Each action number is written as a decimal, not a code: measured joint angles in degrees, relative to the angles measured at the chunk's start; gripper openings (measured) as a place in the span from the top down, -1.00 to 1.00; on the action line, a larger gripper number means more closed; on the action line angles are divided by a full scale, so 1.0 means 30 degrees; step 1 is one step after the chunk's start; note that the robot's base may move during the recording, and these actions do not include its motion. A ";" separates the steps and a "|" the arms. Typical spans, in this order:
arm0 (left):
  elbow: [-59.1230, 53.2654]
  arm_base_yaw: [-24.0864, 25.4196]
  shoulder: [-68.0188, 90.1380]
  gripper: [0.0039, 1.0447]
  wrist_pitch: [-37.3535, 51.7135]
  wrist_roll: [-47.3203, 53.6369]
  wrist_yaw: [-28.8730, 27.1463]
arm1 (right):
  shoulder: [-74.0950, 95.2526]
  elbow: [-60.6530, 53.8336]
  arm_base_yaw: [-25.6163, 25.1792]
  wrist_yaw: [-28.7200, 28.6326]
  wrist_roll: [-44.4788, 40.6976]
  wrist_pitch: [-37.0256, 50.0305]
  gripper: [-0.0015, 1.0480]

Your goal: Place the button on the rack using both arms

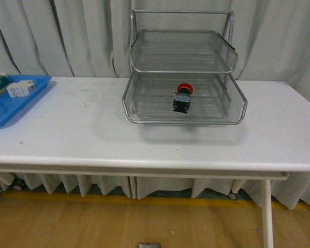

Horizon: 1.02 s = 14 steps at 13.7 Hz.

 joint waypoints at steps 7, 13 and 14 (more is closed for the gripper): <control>-0.3075 0.2514 -0.5588 0.97 -0.2754 0.0000 0.3016 | 0.0000 0.0007 0.0000 0.0007 0.0000 0.0000 -0.87; -0.4350 0.3876 -0.9464 0.97 -0.5136 -0.0022 0.4175 | 0.0000 0.0007 0.0000 0.0000 0.0000 -0.0007 -0.87; -0.4350 0.3876 -1.0316 0.97 -0.5748 -0.0015 0.4175 | 0.0000 0.0007 0.0000 0.0000 0.0000 0.0000 -0.87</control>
